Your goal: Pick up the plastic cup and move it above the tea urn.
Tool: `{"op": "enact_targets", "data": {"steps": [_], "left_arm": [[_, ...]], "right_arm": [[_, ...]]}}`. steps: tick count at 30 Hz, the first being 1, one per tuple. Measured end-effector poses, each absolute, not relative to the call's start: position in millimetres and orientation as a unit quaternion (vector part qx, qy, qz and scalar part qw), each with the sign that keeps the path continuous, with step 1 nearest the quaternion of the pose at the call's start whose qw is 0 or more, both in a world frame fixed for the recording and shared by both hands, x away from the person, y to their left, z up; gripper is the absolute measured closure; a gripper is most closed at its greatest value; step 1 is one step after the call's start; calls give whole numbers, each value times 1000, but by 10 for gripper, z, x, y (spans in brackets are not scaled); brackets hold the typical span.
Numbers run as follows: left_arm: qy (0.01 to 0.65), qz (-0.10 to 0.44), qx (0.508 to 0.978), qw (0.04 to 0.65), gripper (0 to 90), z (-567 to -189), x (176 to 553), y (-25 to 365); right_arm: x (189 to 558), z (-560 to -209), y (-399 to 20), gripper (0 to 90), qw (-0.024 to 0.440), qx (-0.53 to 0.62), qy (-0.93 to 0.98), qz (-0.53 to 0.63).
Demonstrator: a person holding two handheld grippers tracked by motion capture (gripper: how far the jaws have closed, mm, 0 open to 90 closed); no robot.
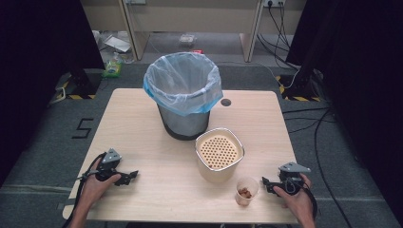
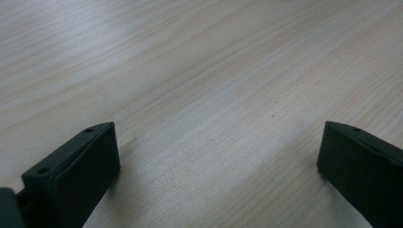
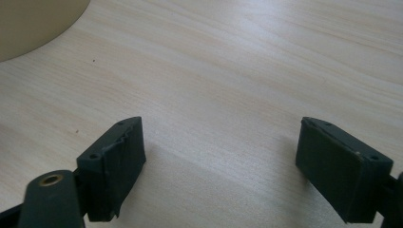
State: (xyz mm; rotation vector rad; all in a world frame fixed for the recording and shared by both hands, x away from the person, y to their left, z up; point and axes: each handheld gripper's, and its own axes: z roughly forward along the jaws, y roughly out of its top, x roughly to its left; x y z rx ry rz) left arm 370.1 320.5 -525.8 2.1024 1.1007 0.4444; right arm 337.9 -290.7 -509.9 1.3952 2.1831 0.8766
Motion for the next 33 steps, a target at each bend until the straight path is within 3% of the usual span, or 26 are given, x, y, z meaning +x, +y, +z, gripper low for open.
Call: {"op": "enact_targets", "data": {"steps": [18,33], "left_arm": [[426,172,814,356,0,-5258,3701,3204],[426,172,814,355,0,-5258,3701,3204]], "right_arm": [[3189,-4712,-2846,355,210,498,771,335],[2995,-4328,-2647,402,203,472,779,361]]}}
